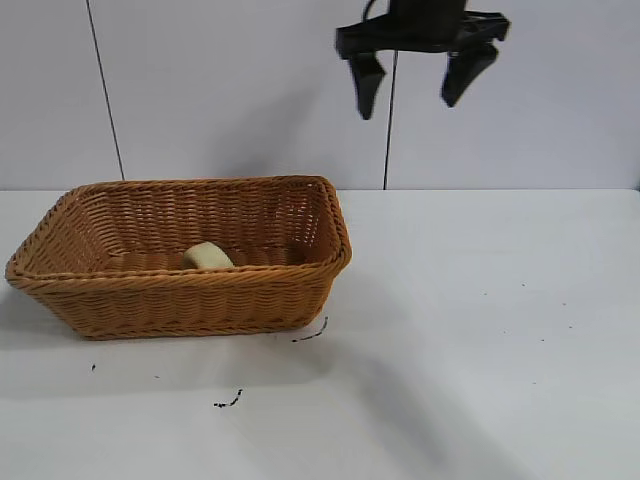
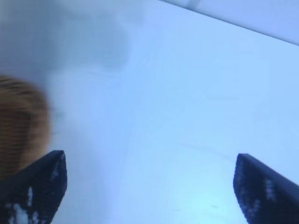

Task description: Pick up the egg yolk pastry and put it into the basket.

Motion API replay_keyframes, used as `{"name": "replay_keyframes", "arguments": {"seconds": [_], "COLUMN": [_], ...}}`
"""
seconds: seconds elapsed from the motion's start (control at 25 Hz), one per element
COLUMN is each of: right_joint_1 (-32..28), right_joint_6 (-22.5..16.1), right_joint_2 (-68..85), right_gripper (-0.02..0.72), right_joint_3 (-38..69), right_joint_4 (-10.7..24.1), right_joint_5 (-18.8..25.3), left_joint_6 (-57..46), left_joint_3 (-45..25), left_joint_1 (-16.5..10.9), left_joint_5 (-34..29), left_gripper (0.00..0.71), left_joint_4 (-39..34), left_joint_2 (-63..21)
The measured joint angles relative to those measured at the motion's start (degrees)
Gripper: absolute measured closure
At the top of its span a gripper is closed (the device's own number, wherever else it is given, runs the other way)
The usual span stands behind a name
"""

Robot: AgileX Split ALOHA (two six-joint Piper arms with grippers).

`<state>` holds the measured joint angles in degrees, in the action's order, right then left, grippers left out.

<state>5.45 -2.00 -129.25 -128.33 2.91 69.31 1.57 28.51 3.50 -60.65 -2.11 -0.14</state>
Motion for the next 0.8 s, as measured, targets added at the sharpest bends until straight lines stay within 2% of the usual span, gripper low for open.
{"name": "replay_keyframes", "arguments": {"seconds": [0.2,0.44,0.56,0.8], "right_joint_1": [-3.29,-3.27,-3.27,-3.27], "right_joint_6": [0.41,0.6,0.6,0.37], "right_joint_2": [0.2,6.71,13.79,34.7], "right_gripper": [0.008,0.008,0.008,0.008], "right_joint_3": [0.07,6.82,14.8,37.43], "right_joint_4": [-3.66,-4.2,-4.15,-4.62], "right_joint_5": [0.02,-0.03,-0.03,-0.15], "left_joint_6": [0.0,0.0,0.0,0.0], "left_joint_3": [0.0,0.0,0.0,0.0], "left_joint_1": [0.0,0.0,0.0,0.0], "left_joint_5": [0.0,0.0,0.0,0.0], "left_gripper": [0.017,0.017,0.017,0.017], "left_joint_4": [0.0,0.0,0.0,0.0], "left_joint_2": [0.0,0.0,0.0,0.0]}}
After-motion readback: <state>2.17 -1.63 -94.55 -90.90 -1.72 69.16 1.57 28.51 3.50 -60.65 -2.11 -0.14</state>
